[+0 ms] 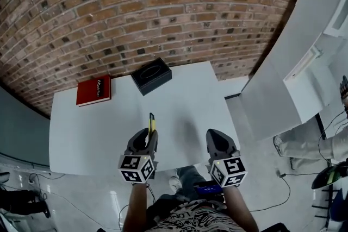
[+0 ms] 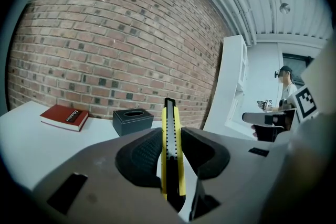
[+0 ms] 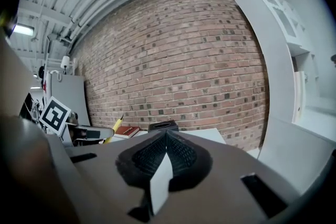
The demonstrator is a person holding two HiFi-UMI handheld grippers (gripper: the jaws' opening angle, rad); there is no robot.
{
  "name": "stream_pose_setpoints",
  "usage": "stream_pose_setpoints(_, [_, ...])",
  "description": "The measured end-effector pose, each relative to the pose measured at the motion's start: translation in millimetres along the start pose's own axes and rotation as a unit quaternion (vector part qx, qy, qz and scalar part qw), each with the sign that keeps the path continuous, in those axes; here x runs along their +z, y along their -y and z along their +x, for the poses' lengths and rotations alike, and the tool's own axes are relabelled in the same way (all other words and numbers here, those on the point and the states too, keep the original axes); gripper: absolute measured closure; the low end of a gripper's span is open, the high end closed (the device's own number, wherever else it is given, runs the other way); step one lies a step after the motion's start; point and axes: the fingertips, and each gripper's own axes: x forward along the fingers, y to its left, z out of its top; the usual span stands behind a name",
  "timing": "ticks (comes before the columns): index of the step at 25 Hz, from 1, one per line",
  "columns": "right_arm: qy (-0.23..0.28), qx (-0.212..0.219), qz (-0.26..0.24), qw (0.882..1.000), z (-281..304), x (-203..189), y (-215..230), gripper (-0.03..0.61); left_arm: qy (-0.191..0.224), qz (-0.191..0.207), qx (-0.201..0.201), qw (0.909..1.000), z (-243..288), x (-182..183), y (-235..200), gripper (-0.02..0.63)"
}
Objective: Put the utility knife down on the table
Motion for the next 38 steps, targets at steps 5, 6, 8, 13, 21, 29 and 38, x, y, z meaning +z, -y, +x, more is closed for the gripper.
stream_pose_setpoints(5, [-0.032,-0.009,-0.006,0.999,8.1,-20.7,10.1,0.577,-0.019,-0.003,0.003,0.9998,6.5,-16.1,-3.0,0.494])
stream_pose_setpoints(6, [-0.04,-0.009,-0.016,0.999,9.6,-25.0,10.0,0.577,-0.022,-0.006,0.005,0.9997,7.8,-19.1,-4.2,0.494])
stream_pose_setpoints(8, [-0.052,-0.006,-0.026,0.998,10.9,-31.9,10.1,0.577,-0.029,-0.01,0.007,0.9995,11.3,-26.7,-5.5,0.494])
stream_pose_setpoints(13, [-0.063,-0.005,-0.025,0.998,20.4,-40.6,16.8,0.577,-0.045,-0.018,0.006,0.9988,26.1,-40.1,-8.2,0.494])
stream_pose_setpoints(21, [-0.107,0.0,-0.022,0.994,37.6,-70.1,31.9,0.577,-0.093,-0.011,0.011,0.9955,52.2,-77.7,-16.3,0.495])
stream_pose_setpoints(29, [-0.147,0.001,-0.019,0.989,57.0,-100.8,40.8,0.577,-0.146,-0.002,0.009,0.9893,69.2,-118.0,-24.0,0.494])
stream_pose_setpoints(38, [-0.188,0.004,-0.019,0.982,82.0,-126.5,52.3,0.577,-0.208,0.049,-0.005,0.9769,91.0,-151.7,-21.6,0.494])
